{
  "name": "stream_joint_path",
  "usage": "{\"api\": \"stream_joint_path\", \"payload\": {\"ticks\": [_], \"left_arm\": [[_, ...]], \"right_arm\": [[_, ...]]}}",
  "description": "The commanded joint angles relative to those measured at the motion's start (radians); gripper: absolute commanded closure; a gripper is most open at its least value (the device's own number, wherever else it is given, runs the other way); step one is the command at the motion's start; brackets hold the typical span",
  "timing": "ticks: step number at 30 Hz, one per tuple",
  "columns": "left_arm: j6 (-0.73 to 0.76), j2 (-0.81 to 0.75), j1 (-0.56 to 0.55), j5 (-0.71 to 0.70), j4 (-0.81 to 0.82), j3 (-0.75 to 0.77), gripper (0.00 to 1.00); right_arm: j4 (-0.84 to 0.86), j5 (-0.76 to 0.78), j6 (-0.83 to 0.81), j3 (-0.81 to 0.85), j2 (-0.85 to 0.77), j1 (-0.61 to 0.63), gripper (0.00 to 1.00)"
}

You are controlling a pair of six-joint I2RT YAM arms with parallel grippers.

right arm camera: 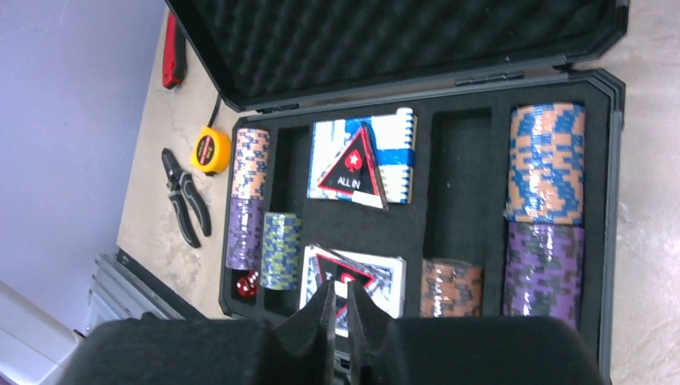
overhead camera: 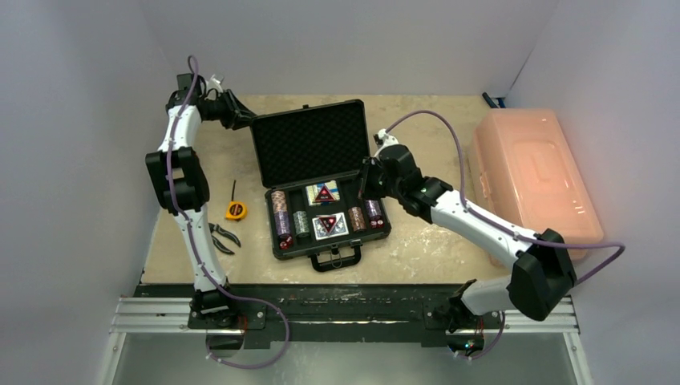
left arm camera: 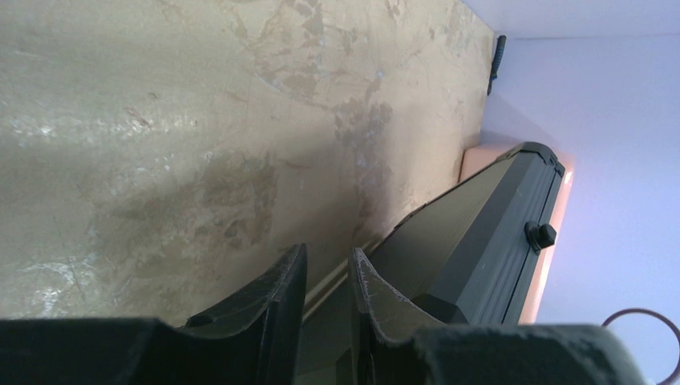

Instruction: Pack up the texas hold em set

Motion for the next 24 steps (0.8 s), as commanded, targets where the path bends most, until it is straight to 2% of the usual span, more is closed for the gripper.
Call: {"api": "stream_joint_path", "payload": {"ticks": [1,5,16,24], "left_arm": [[0.038,-0.043,-0.011,0.099,-0.005,-0.007,0.76],[0.063,-0.061,-0.024,0.145,-0.015,-0.026,0.77],[0.126,-0.149,-0.067,0.161,-0.046,-0.104,0.77],[0.148,-0.214,-0.081,0.143,-0.056,-0.154,0.77]], "right_arm": [[0.040,-0.003,-0.018,0.098,0.057,-0.007,1.00],[0.038,0.004,-0.003,0.143,0.109,-0.024,1.00],[-0.015,0.019,0.008,0.291,0.229,-0.052,1.00],[-0.021,0.011,0.016,0.311,0.245,-0.054,1.00]]}}
